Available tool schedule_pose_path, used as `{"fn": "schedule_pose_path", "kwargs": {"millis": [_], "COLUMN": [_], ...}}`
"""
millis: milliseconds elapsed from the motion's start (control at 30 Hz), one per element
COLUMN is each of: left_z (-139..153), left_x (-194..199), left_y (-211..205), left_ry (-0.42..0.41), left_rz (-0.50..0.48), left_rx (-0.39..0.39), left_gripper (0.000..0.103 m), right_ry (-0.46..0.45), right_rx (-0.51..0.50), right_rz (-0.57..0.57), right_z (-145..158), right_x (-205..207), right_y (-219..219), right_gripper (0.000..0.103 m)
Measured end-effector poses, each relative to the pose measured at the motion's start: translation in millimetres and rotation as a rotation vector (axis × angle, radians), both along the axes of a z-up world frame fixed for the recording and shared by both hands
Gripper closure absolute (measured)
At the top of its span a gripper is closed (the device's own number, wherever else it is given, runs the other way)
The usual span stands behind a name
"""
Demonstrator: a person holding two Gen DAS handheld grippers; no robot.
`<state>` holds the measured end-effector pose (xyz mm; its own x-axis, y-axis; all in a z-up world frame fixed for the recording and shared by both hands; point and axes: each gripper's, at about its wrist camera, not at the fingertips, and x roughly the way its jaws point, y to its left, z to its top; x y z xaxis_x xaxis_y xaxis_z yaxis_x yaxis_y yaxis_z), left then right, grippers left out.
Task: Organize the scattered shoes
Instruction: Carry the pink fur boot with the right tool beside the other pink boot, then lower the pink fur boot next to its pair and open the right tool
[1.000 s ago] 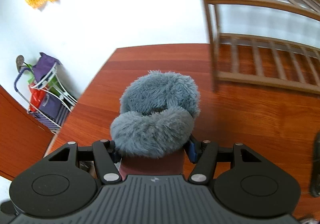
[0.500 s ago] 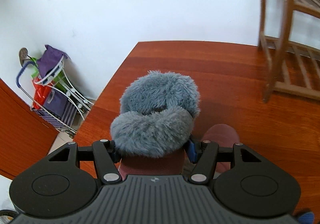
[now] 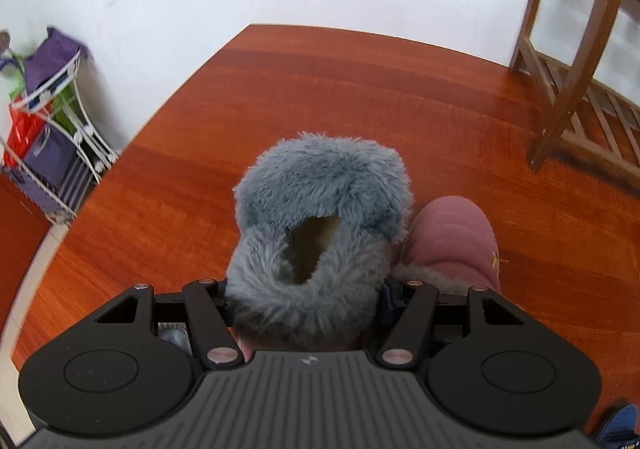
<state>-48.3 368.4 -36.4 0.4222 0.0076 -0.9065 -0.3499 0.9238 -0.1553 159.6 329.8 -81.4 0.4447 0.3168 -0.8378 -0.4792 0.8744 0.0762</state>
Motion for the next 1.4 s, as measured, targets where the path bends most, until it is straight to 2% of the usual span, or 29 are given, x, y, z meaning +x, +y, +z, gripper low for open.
{"fn": "schedule_pose_path", "kwargs": {"millis": [100,200,267,300,700,967,1400], "left_z": [-0.6,0.0,0.7,1.1,4.2,2.8,5.8], "left_x": [1.2,3.4,5.6,6.7,24.5,31.8,46.3], "left_y": [-1.8,-4.7,-7.8,-9.4,-33.5,-44.7,-75.9], "left_ry": [0.005,0.005,0.004,0.003,-0.020,-0.021,-0.033], "left_rz": [-0.008,-0.018,-0.025,-0.030,-0.107,-0.141,-0.260], "left_rx": [0.000,0.000,0.000,0.000,0.002,0.001,0.008], "left_gripper": [0.007,0.007,0.007,0.007,0.007,0.007,0.007], "right_ry": [0.047,0.033,0.045,0.047,0.035,0.050,0.070], "right_rx": [-0.008,-0.035,-0.017,-0.013,0.085,0.120,0.158], "right_rz": [0.017,0.068,0.083,0.089,0.177,0.134,0.023], "right_z": [-9.8,-11.2,-7.3,-5.2,50.4,67.5,64.8], "right_x": [-2.8,-10.9,-13.0,-13.9,-39.9,-48.1,-65.9], "right_y": [1.4,3.4,-0.6,-2.3,-54.0,-117.2,-192.1], "right_gripper": [0.033,0.029,0.019,0.018,0.017,0.017,0.016]}}
